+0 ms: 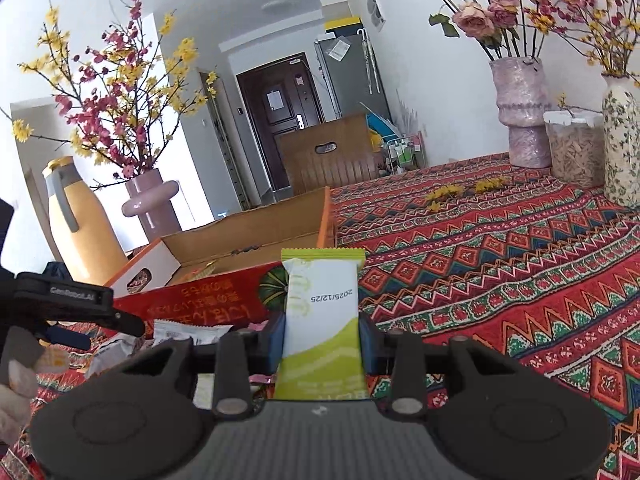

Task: Organize snacks
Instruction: 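Grasp the white wrapper packet with the left tool while the right tool holds the bar, then carry both held packets up and over the red box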

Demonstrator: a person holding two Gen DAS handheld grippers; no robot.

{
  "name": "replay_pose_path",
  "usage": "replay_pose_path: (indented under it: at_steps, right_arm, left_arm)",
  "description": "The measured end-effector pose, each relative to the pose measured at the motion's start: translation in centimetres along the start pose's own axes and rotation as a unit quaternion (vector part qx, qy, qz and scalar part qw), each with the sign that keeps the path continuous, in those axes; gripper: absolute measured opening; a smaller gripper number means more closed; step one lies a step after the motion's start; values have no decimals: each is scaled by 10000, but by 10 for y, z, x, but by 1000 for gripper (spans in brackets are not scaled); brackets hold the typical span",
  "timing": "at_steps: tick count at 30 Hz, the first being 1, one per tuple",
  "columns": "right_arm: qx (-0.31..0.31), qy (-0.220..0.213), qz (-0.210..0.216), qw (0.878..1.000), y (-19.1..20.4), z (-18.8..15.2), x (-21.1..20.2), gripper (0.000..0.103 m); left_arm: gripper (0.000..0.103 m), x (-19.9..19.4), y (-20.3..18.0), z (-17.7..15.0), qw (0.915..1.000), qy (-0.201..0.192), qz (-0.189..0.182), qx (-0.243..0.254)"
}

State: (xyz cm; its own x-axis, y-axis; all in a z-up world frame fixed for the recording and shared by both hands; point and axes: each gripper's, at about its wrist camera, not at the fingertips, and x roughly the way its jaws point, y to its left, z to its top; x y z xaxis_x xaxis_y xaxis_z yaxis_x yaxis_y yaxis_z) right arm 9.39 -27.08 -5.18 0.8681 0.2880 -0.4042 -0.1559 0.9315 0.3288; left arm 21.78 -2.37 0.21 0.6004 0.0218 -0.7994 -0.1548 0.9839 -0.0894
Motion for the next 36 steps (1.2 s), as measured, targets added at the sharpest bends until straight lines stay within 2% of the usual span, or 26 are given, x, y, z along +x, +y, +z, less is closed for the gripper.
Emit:
replay_pose_path:
  at_steps: [6, 12, 15, 17, 19, 23, 31, 36]
  right_arm:
    - [8, -15, 9, 10000, -2, 1, 0, 37]
    - [61, -12, -62, 10000, -4, 0, 1, 37]
    - [75, -1, -70, 9999, -5, -1, 1, 37]
    - [91, 13, -64, 9999, -5, -2, 0, 37]
    - [105, 34, -63, 9999, -4, -4, -1, 37]
    - [108, 59, -68, 9999, -3, -6, -1, 37]
    - [51, 71, -53, 9999, 3, -7, -3, 37]
    - [-47, 15, -31, 10000, 8, -2, -4, 37]
  left_arm:
    - [103, 7, -4, 1, 9998, 137, 108, -66]
    - [84, 9, -2, -2, 9997, 231, 25, -57]
    - [79, 7, 0, -3, 9998, 182, -44, -44]
    - [74, 4, 2, -4, 9999, 148, -83, -28]
    - [64, 1, 3, -5, 9998, 130, -125, 13]
    - [55, -2, 7, -8, 9998, 71, -185, 43]
    - [52, -15, 15, -9, 9995, -166, -261, 45]
    - [52, -33, 16, -7, 9979, -547, -302, 143]
